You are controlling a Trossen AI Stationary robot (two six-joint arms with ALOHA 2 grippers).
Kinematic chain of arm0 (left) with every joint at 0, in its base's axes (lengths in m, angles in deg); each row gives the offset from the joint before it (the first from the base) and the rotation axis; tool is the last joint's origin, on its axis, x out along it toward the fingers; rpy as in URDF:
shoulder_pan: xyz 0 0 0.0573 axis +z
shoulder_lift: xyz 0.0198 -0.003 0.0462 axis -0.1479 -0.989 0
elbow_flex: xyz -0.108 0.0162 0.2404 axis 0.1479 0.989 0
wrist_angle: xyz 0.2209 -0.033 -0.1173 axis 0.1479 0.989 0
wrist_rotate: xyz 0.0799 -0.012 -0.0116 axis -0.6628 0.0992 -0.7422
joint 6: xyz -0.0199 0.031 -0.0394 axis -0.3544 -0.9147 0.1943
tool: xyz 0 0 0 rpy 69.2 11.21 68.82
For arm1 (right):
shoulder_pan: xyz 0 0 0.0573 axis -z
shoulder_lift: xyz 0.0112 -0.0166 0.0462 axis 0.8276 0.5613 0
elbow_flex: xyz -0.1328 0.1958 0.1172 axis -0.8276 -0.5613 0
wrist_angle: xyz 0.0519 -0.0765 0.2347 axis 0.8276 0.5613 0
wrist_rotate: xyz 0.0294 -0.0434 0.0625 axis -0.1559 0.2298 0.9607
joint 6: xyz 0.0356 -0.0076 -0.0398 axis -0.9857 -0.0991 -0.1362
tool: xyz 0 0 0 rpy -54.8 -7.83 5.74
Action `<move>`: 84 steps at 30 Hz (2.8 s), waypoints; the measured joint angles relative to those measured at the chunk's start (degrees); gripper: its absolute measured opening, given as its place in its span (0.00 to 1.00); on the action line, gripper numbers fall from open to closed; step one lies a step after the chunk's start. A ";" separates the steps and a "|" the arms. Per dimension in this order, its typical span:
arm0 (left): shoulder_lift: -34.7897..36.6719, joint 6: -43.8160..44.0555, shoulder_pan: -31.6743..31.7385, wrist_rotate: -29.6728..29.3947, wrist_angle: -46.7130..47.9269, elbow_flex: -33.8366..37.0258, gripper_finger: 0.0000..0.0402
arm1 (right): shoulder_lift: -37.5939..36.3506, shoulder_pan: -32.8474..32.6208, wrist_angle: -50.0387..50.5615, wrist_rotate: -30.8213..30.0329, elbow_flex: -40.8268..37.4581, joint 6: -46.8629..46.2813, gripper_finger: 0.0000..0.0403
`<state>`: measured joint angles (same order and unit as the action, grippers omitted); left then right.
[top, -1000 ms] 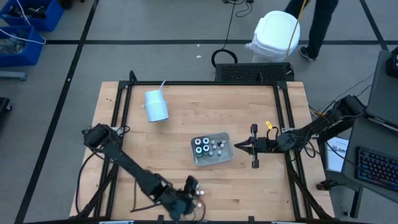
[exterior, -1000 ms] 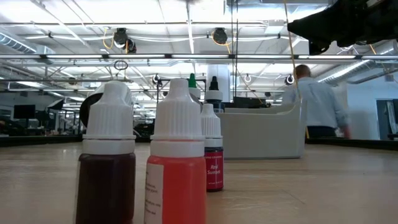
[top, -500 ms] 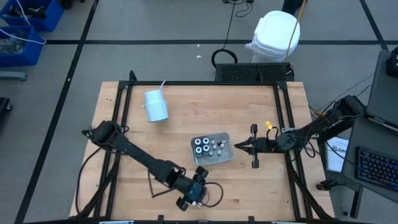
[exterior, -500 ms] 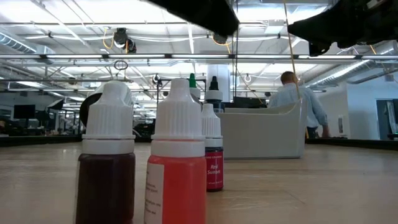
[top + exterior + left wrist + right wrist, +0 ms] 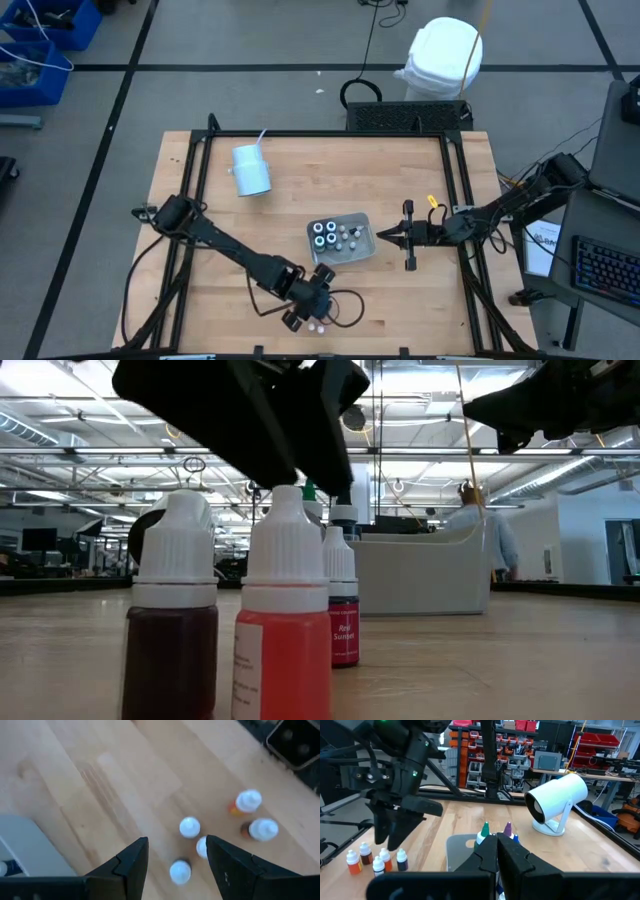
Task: Pick & Place food coloring
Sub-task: Put the small purple food coloring bottle into the bin
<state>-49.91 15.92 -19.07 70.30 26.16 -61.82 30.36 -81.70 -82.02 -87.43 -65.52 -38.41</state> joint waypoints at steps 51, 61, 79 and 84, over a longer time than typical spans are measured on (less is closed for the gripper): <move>-1.57 -19.28 -0.79 -3.65 7.14 0.08 0.51 | -0.02 0.00 0.35 -0.13 0.00 -2.03 0.01; -1.57 -23.45 -2.05 -3.61 5.49 0.06 0.51 | 1.33 0.02 0.50 -0.31 0.00 -1.57 0.01; -3.04 -25.14 0.62 1.49 4.92 0.59 0.51 | 1.31 0.04 0.15 -0.40 0.00 -1.57 0.01; -3.04 -25.24 0.82 1.51 4.59 0.76 0.51 | 1.31 0.05 0.17 -0.41 0.00 -1.58 0.01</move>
<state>-52.95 -9.32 -18.26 71.82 30.75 -61.06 31.68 -81.65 -81.85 -87.84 -65.52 -39.99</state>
